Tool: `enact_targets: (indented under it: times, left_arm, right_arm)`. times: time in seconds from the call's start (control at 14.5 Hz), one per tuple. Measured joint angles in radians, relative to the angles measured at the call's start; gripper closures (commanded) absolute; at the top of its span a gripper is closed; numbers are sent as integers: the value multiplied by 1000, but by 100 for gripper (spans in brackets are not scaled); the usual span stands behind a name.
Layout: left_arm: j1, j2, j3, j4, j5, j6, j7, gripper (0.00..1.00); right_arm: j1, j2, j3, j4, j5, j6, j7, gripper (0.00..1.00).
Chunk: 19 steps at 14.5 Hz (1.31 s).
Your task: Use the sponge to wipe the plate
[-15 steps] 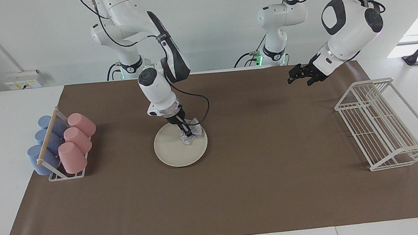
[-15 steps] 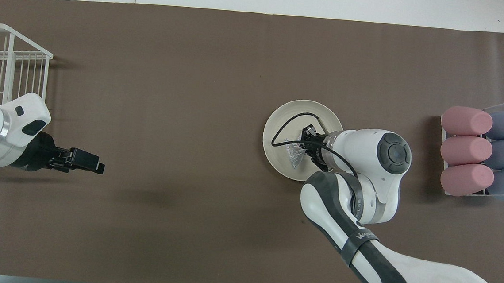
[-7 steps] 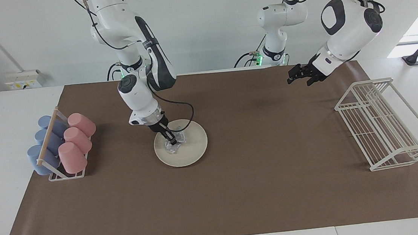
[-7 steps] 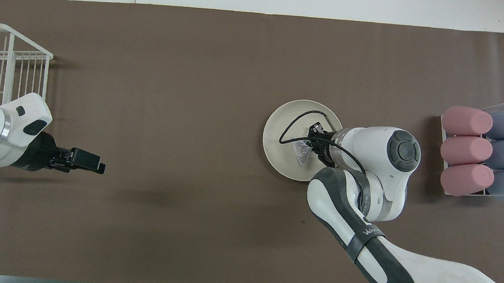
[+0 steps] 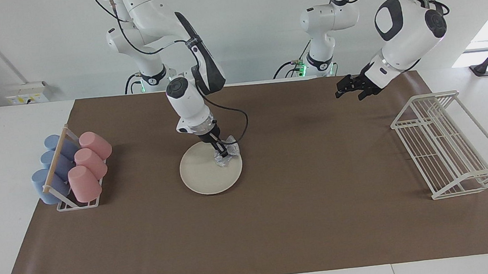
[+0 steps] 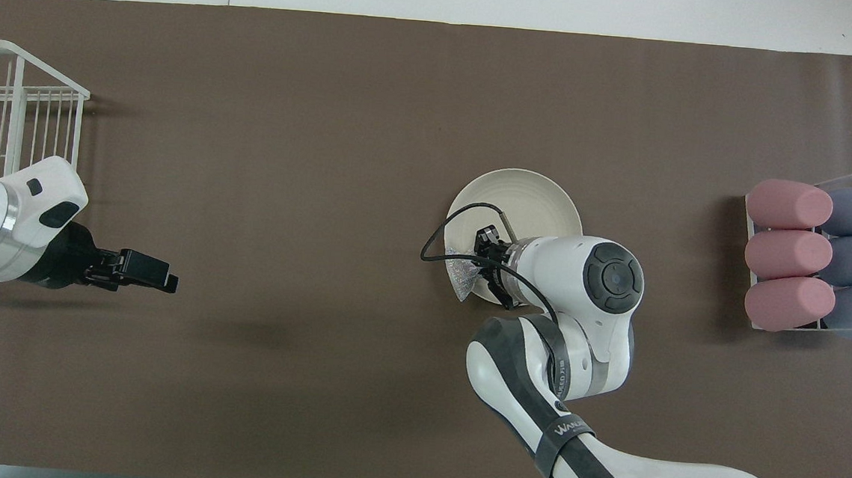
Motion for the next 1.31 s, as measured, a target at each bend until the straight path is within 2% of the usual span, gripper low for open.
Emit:
enact_targets:
  times: [0.28, 0.55, 0.76, 0.96, 1.1, 1.31]
  left_arm:
    - [0, 0, -1, 0, 0, 2, -6, 0]
    - [1, 0, -1, 0, -41, 13, -38, 0]
    - [2, 1, 1, -3, -238, 23, -69, 0]
    - [-2, 5, -3, -46, -460, 84, -79, 0]
    - [-36, 14, -7, -95, -621, 161, -77, 0]
    - [-82, 27, -12, -120, -832, 205, -77, 0]
  right_arm:
    - [2, 1, 0, 29, 1, -3, 102, 100]
    - [50, 2, 1, 144, 1, -94, 275, 100]
    - [92, -4, 0, 214, -26, -178, 385, 100]
    - [94, -31, -7, 393, -241, -469, 542, 100]
    - [88, -54, -11, 528, -281, -635, 614, 100]
    - [88, -87, -10, 626, -287, -754, 702, 100]
